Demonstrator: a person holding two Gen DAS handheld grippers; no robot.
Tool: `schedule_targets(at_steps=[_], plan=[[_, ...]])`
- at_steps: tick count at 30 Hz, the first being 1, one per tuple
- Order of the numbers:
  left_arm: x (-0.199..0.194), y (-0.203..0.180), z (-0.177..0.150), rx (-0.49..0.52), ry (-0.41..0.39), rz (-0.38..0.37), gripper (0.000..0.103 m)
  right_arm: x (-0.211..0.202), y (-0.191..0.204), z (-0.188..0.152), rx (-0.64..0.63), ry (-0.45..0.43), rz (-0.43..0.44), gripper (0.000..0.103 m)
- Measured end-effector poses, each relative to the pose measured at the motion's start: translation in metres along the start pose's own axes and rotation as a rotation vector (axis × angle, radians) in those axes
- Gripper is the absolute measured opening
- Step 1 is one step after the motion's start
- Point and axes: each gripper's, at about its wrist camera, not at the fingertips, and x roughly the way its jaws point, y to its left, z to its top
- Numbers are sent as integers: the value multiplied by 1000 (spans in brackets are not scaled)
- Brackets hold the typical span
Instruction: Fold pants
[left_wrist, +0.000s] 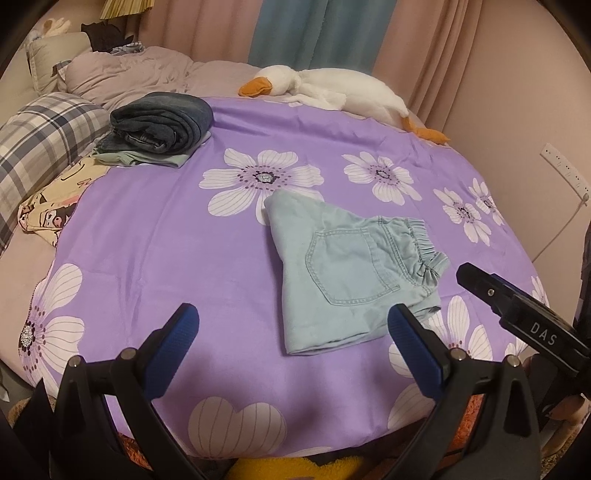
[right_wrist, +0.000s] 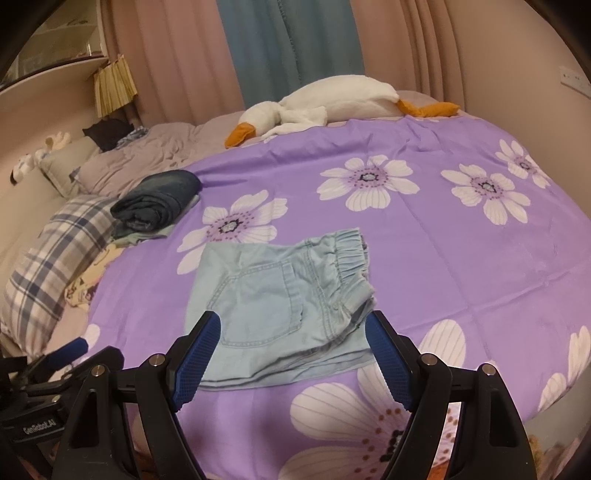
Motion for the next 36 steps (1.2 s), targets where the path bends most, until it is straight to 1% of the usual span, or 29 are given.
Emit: schedule_targets(at_steps=[5,8,17,36], plan=[[2,-2,0,7,9,7,102,2,-2,0,9,7,-10,81],[3,-2,0,3,18,1,102,4,-3,0,17,13,0,81],[4,-3,-1,19,18,2,102,6,-2,-1,15,23,-1,81],[6,-4,-2,20,23,-7,102,11,-2,-5,15,44,-13,81]])
